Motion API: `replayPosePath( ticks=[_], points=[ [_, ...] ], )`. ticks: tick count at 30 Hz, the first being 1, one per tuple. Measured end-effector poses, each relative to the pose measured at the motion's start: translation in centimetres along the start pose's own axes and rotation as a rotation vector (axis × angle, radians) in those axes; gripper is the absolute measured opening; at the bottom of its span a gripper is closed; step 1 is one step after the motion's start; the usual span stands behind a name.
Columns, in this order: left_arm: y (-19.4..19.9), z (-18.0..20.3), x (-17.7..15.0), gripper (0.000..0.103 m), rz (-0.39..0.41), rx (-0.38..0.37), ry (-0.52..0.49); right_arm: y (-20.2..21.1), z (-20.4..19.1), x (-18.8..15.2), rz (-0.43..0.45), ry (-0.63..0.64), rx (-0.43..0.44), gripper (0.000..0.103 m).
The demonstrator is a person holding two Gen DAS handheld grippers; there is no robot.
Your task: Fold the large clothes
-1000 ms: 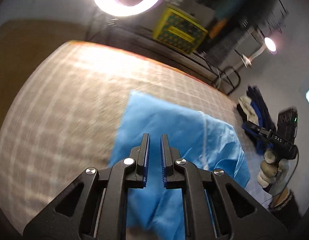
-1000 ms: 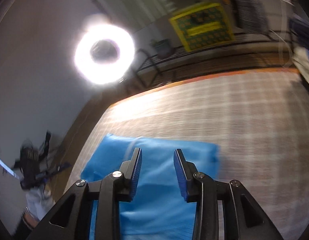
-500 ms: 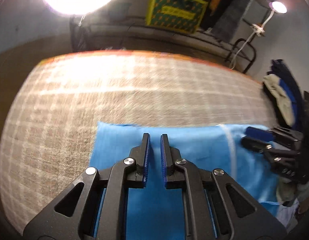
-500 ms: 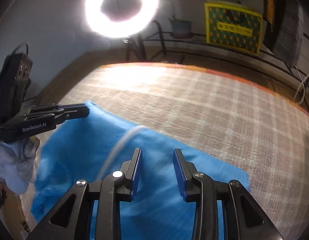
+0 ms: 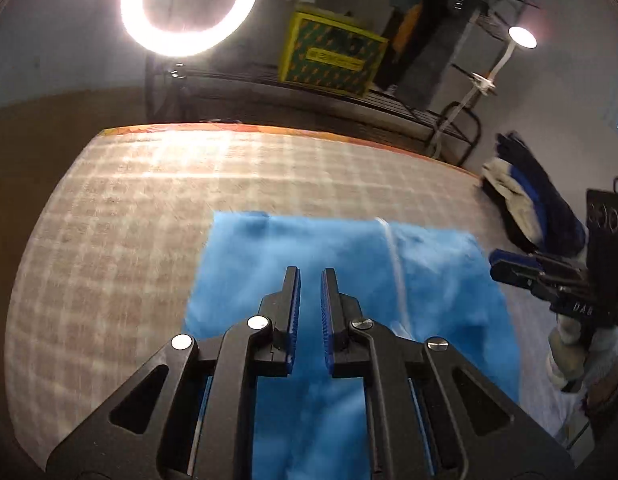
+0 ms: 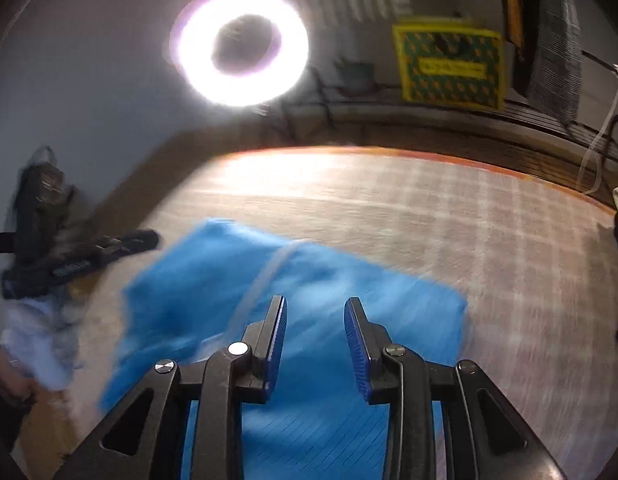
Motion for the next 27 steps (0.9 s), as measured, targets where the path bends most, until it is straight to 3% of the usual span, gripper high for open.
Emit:
replayPosePath(
  ticks=[5, 8, 12, 17, 20, 23, 24, 25, 27],
  points=[
    [2.8, 2.5, -3.8, 0.007, -0.023, -0.079, 0.002, 5.1, -4.8, -2.5, 0.048, -0.001, 0.192, 0.03],
    [1.3, 2.6, -5.9, 0.007, -0.087, -0.048, 0.0, 5.0, -7.8, -4.2, 0.012, 0.055, 0.268, 0.026],
    [-0.6, 2.0, -7.7, 0.007, -0.136, -0.027, 0.031, 1.6, -7.6, -5.4, -0.059, 0.067, 0.171, 0.026],
    [-0.9, 0.5, -9.4, 0.007, -0.164, -0.04, 0.094, -0.8, -2.5, -5.8, -0.088, -0.084, 0.003, 0.028],
    [1.2, -0.7, -9.3, 0.007, -0.148, -0.051, 0.111, 0.1, 1.8, -7.1, -0.102, -0.266, -0.061, 0.028],
    [4.0, -2.5, -8.0, 0.009, -0.088, -0.028, 0.124, 3.2, 3.3, -7.5, -0.076, -0.288, -0.102, 0.028],
    [5.0, -3.6, -7.4, 0.019, -0.065, -0.008, 0.14, 4.8, 3.4, -7.7, -0.068, -0.288, -0.111, 0.035],
    [5.6, -4.7, -6.8, 0.035, -0.044, 0.014, 0.164, 6.0, 3.4, -7.7, -0.057, -0.294, -0.113, 0.039],
    [6.2, -7.1, -5.8, 0.045, -0.007, 0.053, 0.232, 8.3, 3.4, -8.0, -0.035, -0.318, -0.119, 0.064]
  ],
)
Point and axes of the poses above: each gripper's, at about its wrist camera, not at the fingertips, and y roughly against the way its jaws point, z to its right, x to its top, the point moved 4 cm from there along -y, roughly the way its jaws point, and after that the axes turned 15 degrees about z, right-handed, at the moved point
